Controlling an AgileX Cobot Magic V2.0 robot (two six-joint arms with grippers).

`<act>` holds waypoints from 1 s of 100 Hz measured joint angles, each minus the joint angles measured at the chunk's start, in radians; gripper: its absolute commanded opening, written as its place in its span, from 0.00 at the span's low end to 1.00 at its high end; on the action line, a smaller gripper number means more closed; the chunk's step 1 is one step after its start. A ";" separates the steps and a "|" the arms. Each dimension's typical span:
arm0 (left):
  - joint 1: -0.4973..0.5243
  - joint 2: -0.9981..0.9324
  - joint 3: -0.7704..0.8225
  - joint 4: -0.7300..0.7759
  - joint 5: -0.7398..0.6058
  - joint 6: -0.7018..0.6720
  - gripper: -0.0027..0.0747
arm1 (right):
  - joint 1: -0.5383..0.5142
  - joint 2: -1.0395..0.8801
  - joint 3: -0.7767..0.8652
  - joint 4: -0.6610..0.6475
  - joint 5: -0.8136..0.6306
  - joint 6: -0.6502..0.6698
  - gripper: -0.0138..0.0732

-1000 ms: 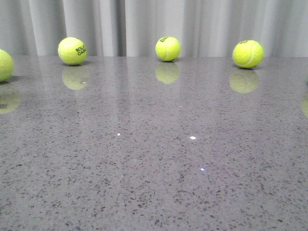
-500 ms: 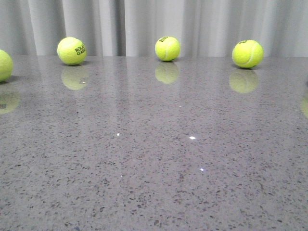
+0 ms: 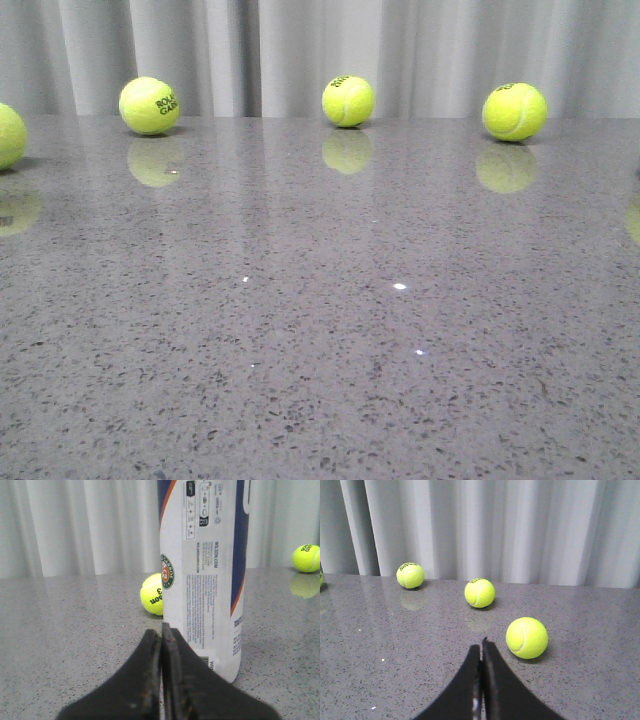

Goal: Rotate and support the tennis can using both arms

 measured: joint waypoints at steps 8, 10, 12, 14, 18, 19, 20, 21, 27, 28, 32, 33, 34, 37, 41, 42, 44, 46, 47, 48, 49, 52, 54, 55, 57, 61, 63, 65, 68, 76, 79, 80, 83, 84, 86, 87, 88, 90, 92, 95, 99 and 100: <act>0.000 0.000 0.000 0.000 0.000 0.000 0.01 | 0.000 0.000 0.000 0.000 0.000 0.001 0.08; 0.000 0.000 0.000 0.000 0.000 0.000 0.01 | 0.000 0.000 0.000 0.000 0.000 0.001 0.08; 0.000 0.000 0.000 0.000 0.000 0.000 0.01 | 0.000 0.000 0.000 0.000 0.000 0.001 0.08; 0.000 0.000 0.000 0.000 0.000 0.000 0.01 | 0.000 0.000 0.000 0.000 0.000 0.001 0.08; 0.000 0.000 0.000 0.000 0.000 0.000 0.01 | 0.000 0.000 0.000 0.000 0.000 0.001 0.08; 0.000 0.000 0.000 0.000 0.000 0.000 0.01 | 0.000 0.000 0.000 0.000 0.000 0.001 0.08; 0.000 0.000 0.000 0.000 0.000 0.000 0.01 | 0.000 0.000 0.002 0.000 0.000 0.001 0.08; 0.000 0.000 0.000 0.000 0.000 0.000 0.01 | 0.000 0.000 0.002 0.000 -0.002 0.001 0.08; 0.000 0.000 0.000 0.000 0.000 0.000 0.01 | 0.000 0.000 0.014 0.000 -0.012 0.001 0.08; 0.000 0.000 0.000 0.000 0.000 0.000 0.01 | 0.000 0.000 0.014 0.000 -0.015 0.001 0.08; 0.000 0.000 0.000 0.000 0.000 0.000 0.01 | 0.000 0.000 0.028 0.000 -0.024 0.002 0.08; 0.000 0.000 0.000 0.000 0.000 0.000 0.01 | 0.000 0.000 0.030 0.000 -0.027 0.002 0.08; 0.000 0.000 0.000 0.000 0.000 0.000 0.01 | 0.000 0.000 0.036 0.000 -0.029 0.002 0.08; 0.000 0.000 0.000 0.000 0.000 0.000 0.01 | 0.000 -0.003 0.048 0.000 -0.038 0.007 0.08; 0.000 0.000 0.000 0.000 0.000 0.000 0.01 | 0.000 -0.007 0.070 0.000 -0.057 0.017 0.08; 0.000 0.000 0.000 0.000 0.000 0.000 0.01 | 0.000 -0.010 0.074 0.000 -0.063 0.019 0.08; 0.000 0.000 0.000 0.000 0.000 0.000 0.01 | 0.000 -0.014 0.087 0.000 -0.070 0.025 0.08; 0.000 0.000 0.000 0.000 0.000 0.000 0.01 | 0.000 -0.021 0.101 -0.003 -0.080 0.032 0.08; 0.000 0.000 0.000 0.000 0.000 0.000 0.01 | 0.000 -0.023 0.105 -0.002 -0.087 0.034 0.08; 0.000 0.000 0.000 0.000 0.000 0.000 0.01 | 0.000 -0.027 0.115 -0.004 -0.091 0.039 0.08; 0.000 0.000 0.000 0.000 0.000 0.000 0.01 | 0.000 -0.029 0.120 -0.005 -0.099 0.041 0.08; 0.000 0.000 0.000 0.000 0.000 0.000 0.01 | 0.000 -0.041 0.140 -0.009 -0.112 0.052 0.08; 0.000 0.000 0.000 0.000 0.000 0.000 0.01 | 0.000 -0.047 0.154 -0.013 -0.122 0.061 0.08; 0.000 0.000 0.000 0.000 0.000 0.000 0.01 | 0.000 -0.052 0.164 -0.016 -0.126 0.067 0.08; 0.000 0.000 0.000 0.000 0.000 0.000 0.01 | 0.000 -0.061 0.174 -0.018 -0.136 0.073 0.08; 0.000 0.000 0.000 0.000 0.000 0.000 0.01 | 0.000 -0.077 0.202 -0.030 -0.156 0.091 0.08; 0.000 0.000 0.000 0.000 0.000 0.000 0.01 | 0.000 -0.088 0.216 -0.038 -0.163 0.101 0.08; 0.000 0.000 0.000 0.000 0.000 0.000 0.01 | 0.000 -0.098 0.228 -0.044 -0.167 0.109 0.08; 0.000 0.000 0.000 0.000 0.000 0.000 0.01 | 0.000 -0.113 0.244 -0.052 -0.176 0.120 0.08; 0.000 0.000 0.000 0.000 0.000 0.000 0.01 | 0.000 -0.157 0.287 -0.073 -0.190 0.159 0.08; 0.000 0.000 0.000 0.000 0.000 0.000 0.01 | 0.000 -0.169 0.300 -0.083 -0.192 0.173 0.08; 0.000 0.000 0.000 0.000 0.000 0.000 0.01 | 0.000 -0.173 0.304 -0.085 -0.195 0.177 0.08; 0.000 0.000 0.000 0.000 0.000 0.000 0.01 | 0.000 -0.178 0.319 -0.096 -0.200 0.194 0.08; 0.000 0.000 0.000 0.000 0.000 0.000 0.01 | 0.000 -0.180 0.322 -0.099 -0.201 0.198 0.08; 0.000 0.000 0.000 0.000 0.000 0.000 0.01 | 0.000 -0.180 0.331 -0.105 -0.202 0.207 0.08; 0.000 0.000 0.000 0.000 0.000 0.000 0.01 | 0.000 -0.182 0.335 -0.105 -0.205 0.210 0.08; 0.000 0.000 0.000 0.000 0.000 0.000 0.01 | 0.000 -0.182 0.340 -0.109 -0.207 0.216 0.08; 0.000 0.000 0.000 0.000 0.000 0.000 0.01 | 0.000 -0.182 0.349 -0.115 -0.210 0.223 0.08; 0.000 0.000 0.000 0.000 0.000 0.000 0.01 | 0.000 -0.182 0.356 -0.115 -0.217 0.228 0.08; 0.000 0.000 0.000 0.000 0.000 0.000 0.01 | 0.000 -0.184 0.372 -0.115 -0.226 0.237 0.08; 0.000 0.000 0.000 0.000 0.000 0.000 0.01 | 0.000 -0.184 0.387 -0.123 -0.240 0.243 0.08; 0.000 0.000 0.000 0.000 0.000 0.000 0.01 | 0.000 -0.184 0.393 -0.123 -0.242 0.245 0.08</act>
